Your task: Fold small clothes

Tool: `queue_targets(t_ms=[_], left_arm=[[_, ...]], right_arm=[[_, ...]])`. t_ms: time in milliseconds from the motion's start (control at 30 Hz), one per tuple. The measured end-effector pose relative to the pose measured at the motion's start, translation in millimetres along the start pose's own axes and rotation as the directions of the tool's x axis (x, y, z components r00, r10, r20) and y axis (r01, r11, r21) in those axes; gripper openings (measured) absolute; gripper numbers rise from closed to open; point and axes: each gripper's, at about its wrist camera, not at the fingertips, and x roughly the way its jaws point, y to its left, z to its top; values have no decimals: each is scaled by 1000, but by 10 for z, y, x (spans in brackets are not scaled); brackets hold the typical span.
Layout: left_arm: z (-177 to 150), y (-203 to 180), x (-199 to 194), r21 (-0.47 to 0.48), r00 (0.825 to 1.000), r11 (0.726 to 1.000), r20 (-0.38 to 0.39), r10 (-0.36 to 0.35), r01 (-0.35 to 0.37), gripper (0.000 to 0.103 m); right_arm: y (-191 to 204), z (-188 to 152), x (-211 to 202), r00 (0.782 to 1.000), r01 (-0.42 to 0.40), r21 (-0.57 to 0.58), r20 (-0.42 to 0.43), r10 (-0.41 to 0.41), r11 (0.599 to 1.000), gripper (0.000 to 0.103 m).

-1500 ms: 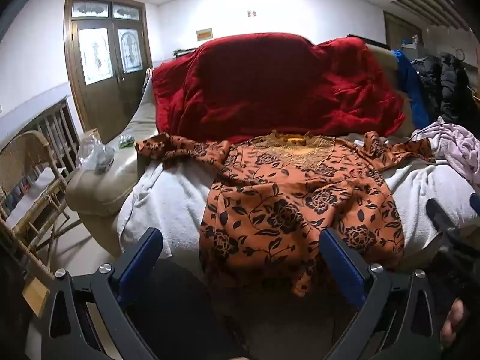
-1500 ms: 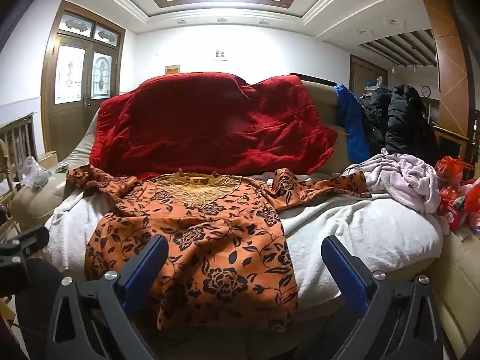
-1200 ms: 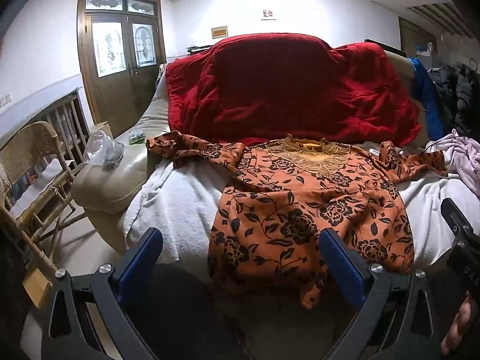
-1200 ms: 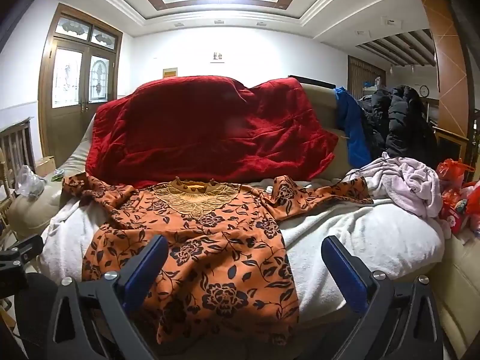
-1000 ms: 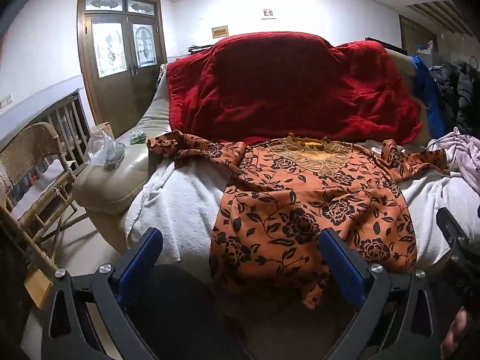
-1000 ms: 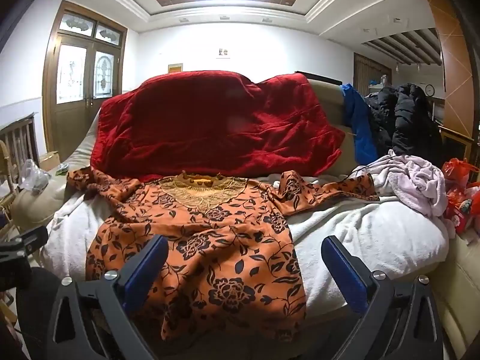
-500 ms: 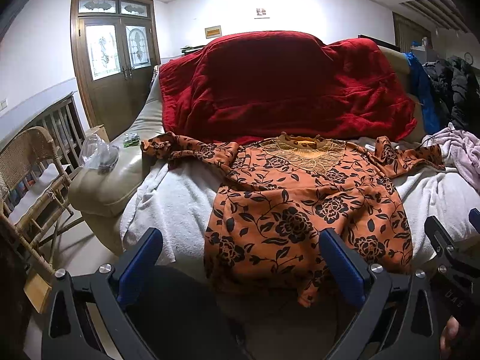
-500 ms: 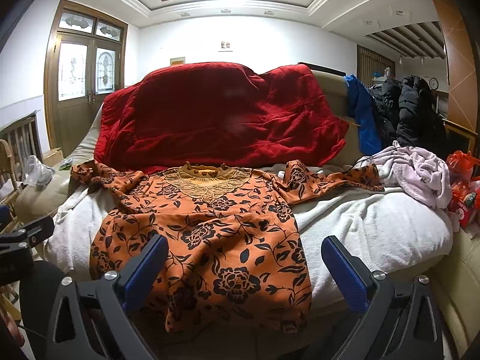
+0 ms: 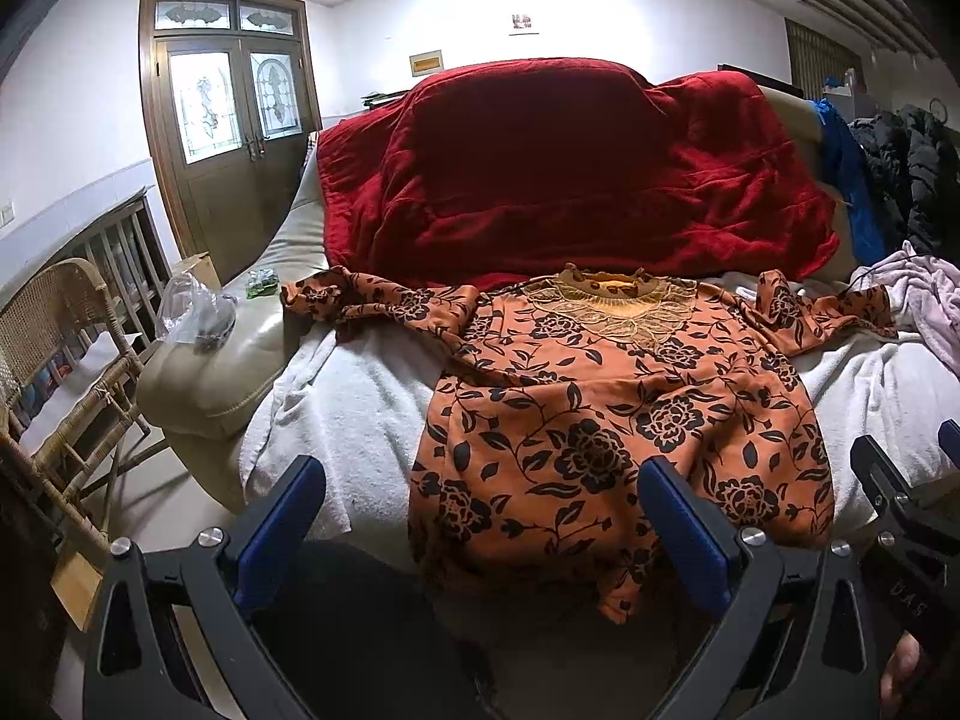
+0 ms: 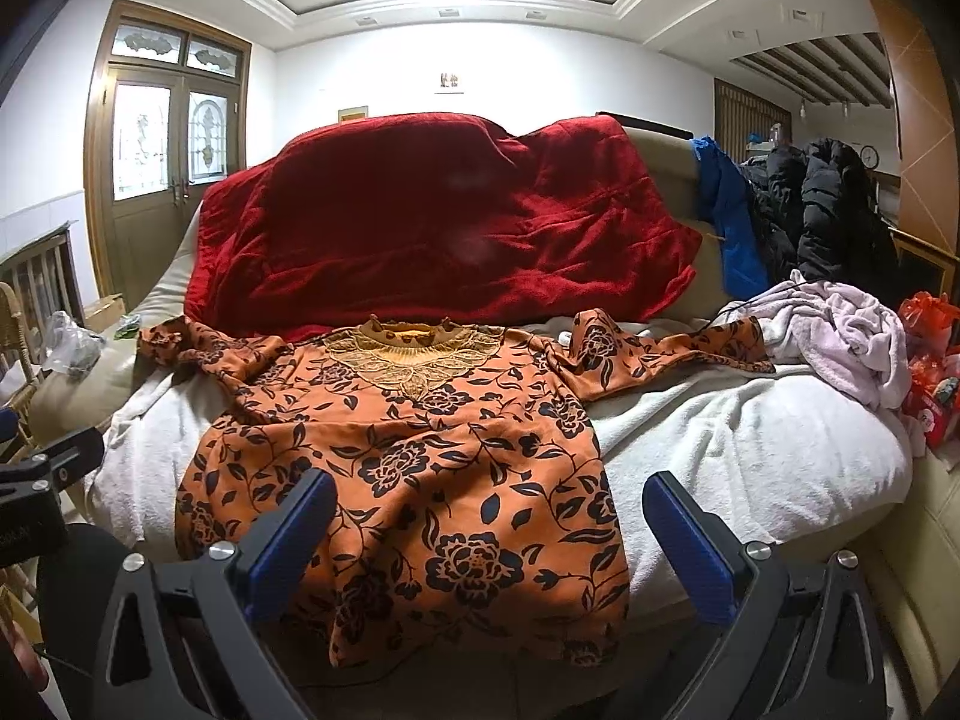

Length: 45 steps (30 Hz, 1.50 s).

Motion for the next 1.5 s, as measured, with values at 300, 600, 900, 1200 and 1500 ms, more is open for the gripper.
queue_targets(t_ms=[300, 600, 900, 1200, 1500], left_arm=[[24, -13, 102, 7, 1000, 1000, -2, 7, -7, 103], [27, -40, 159, 12, 1000, 1000, -10, 12, -12, 103], [30, -82, 252, 22, 999, 1000, -28, 19, -18, 103], [124, -169, 403, 41, 999, 999, -36, 31, -30, 103], [190, -275, 582, 55, 998, 998, -54, 30, -27, 103]], right_arm=[[0, 1, 49, 1000, 1, 2, -4, -1, 1000, 103], [-5, -11, 187, 1000, -2, 9, -20, 2, 1000, 103], [-42, -27, 266, 999, -5, 19, -42, 6, 1000, 103], [-93, 14, 460, 998, 4, 28, -62, -3, 1000, 103], [-168, 107, 661, 997, 10, 52, -72, -6, 999, 103]])
